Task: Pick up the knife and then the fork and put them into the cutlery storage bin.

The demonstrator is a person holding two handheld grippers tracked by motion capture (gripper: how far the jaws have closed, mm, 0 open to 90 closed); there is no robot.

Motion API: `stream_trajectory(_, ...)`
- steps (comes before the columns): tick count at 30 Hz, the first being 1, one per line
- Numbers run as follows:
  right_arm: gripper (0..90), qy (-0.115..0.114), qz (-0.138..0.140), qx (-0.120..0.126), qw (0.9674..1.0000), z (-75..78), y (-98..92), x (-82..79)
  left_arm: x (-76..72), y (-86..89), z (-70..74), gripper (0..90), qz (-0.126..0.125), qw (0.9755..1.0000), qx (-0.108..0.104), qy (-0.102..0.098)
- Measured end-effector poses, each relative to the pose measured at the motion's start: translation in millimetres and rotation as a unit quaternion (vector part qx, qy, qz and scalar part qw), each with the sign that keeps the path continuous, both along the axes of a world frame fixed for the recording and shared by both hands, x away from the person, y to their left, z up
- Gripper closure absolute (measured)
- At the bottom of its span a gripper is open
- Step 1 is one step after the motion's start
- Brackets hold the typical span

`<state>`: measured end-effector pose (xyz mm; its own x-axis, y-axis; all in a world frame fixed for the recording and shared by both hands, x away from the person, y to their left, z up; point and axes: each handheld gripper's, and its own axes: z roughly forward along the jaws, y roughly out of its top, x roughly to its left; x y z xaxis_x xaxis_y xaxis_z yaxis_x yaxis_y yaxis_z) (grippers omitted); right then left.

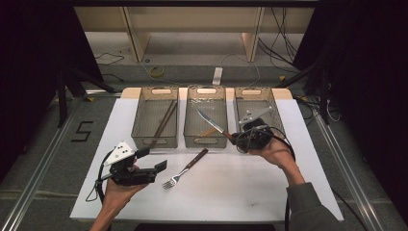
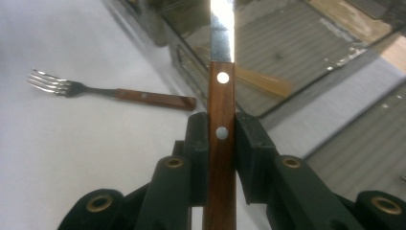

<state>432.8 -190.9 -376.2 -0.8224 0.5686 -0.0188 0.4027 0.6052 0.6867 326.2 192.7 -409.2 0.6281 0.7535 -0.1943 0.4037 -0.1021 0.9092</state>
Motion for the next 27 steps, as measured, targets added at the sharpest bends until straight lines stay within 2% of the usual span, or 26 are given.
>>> stream_trajectory(4,76.8,-0.002,-0.019,0.005,0.9998,1.2,-9.3,3.3,0.2,0.4,-0.2,15.6,0.000,1.0000,0.000,0.000)
stream_trajectory(14,76.8,-0.009,-0.045,0.007,0.9989,3.1,-25.0,8.5,0.2,0.6,-0.3,15.6,0.000,1.0000,-0.001,0.003)
stream_trajectory(18,76.8,-0.009,-0.065,0.014,0.9977,3.6,-31.9,10.8,0.6,0.8,-0.4,15.6,0.001,1.0000,-0.004,0.003)
stream_trajectory(27,76.8,-0.017,-0.101,0.012,0.9947,-0.5,-41.1,16.6,0.5,1.0,-0.6,15.6,0.000,1.0000,-0.003,0.003)
